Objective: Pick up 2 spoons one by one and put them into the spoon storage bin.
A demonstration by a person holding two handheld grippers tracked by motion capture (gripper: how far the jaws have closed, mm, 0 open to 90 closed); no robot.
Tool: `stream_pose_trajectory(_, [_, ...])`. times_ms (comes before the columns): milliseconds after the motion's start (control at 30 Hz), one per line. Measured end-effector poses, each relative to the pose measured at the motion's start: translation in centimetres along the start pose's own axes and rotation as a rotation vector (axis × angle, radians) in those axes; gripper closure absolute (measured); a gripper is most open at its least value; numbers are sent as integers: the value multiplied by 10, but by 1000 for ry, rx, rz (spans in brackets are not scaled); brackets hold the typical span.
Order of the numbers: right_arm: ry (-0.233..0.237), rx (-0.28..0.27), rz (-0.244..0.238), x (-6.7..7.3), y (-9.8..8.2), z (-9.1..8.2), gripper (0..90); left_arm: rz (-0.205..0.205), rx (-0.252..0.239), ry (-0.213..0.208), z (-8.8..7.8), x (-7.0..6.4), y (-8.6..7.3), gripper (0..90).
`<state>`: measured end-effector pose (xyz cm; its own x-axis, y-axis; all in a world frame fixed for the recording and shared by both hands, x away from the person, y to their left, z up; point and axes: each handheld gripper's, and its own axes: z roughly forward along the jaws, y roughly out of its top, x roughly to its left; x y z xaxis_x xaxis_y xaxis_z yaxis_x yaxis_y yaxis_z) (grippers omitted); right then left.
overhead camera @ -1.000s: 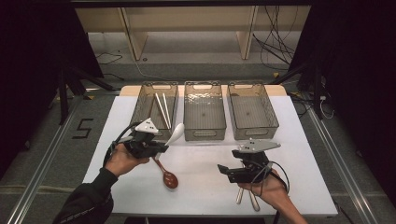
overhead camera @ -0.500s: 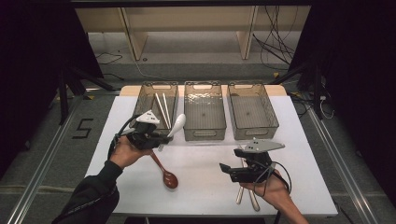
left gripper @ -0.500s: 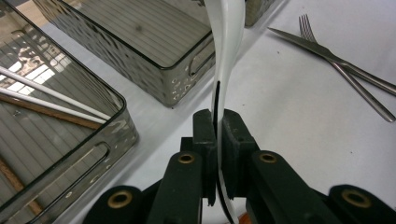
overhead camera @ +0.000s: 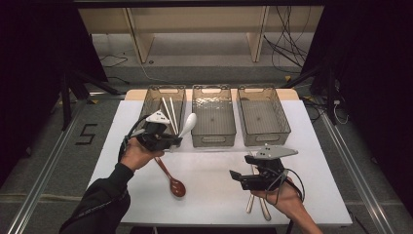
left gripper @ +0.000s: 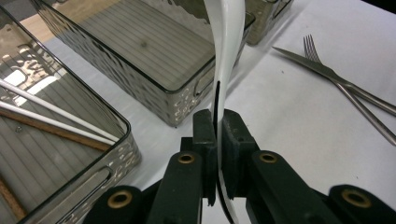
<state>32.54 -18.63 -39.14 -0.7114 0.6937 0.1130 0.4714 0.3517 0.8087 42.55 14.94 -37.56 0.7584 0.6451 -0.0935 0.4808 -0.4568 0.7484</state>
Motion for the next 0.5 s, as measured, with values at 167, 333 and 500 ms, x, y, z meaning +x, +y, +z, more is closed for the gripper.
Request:
stream_pose_trajectory(167, [-1, 0, 1, 0, 0, 0, 278, -24, -19, 5, 10, 4, 9, 850])
stream_pose_trajectory(333, [-1, -1, -1, 0, 0, 0, 278, -31, -26, 7, 22, 7, 20, 850])
stream_pose_trajectory(500, [0, 1, -6, 1, 1, 0, 278, -43, -33, 16, 34, 11, 32, 850])
